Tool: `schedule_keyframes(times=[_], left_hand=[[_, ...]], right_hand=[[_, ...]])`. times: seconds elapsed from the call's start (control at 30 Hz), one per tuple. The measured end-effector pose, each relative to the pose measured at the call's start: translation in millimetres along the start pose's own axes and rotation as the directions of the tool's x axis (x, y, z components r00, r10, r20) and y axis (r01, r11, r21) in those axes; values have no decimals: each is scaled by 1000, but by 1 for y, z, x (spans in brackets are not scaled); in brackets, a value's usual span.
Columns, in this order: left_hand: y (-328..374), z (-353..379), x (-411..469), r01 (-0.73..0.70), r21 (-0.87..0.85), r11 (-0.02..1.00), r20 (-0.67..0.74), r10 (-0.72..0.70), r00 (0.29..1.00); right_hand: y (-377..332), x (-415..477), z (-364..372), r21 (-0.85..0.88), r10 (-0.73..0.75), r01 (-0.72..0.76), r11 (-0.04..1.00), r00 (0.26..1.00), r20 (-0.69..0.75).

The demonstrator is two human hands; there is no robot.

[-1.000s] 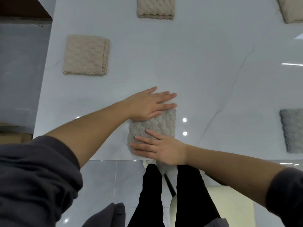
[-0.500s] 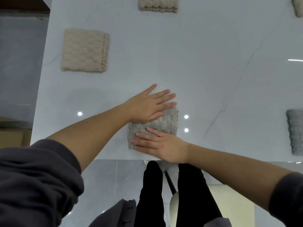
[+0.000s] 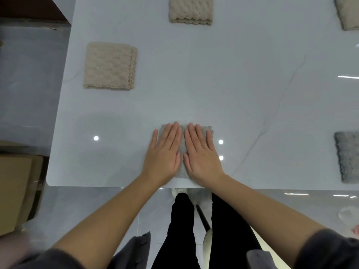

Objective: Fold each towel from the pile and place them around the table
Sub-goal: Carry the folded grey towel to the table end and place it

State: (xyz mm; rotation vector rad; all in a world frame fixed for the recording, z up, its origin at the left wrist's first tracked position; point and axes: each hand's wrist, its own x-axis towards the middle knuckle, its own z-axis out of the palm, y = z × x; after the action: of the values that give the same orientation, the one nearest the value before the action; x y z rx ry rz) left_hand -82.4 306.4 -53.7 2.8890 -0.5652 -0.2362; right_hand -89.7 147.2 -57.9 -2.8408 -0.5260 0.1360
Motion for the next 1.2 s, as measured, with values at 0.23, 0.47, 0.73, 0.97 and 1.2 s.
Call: schedule_keyframes(times=[0.23,0.47,0.73,0.97,1.2], left_hand=[[-1,2,-3,-9,52,999,14,8,1000],[-1,1,-1,12,63,998,18,-13,1000],[9,-11,1,49,95,994,10,-50,999],[48,-3,10,93,19,995,42,-94,995],[78,-4,26,223,87,971,27,-226,974]], right_hand=[[4,-2,1,-56,-10,11,998,1000,24],[9,-2,-1,-53,-11,13,999,999,45],[26,-5,-15,-12,-47,48,999,996,76],[91,-21,-35,-49,-83,91,995,984,158],[165,-30,-59,-61,-154,172,983,961,229]])
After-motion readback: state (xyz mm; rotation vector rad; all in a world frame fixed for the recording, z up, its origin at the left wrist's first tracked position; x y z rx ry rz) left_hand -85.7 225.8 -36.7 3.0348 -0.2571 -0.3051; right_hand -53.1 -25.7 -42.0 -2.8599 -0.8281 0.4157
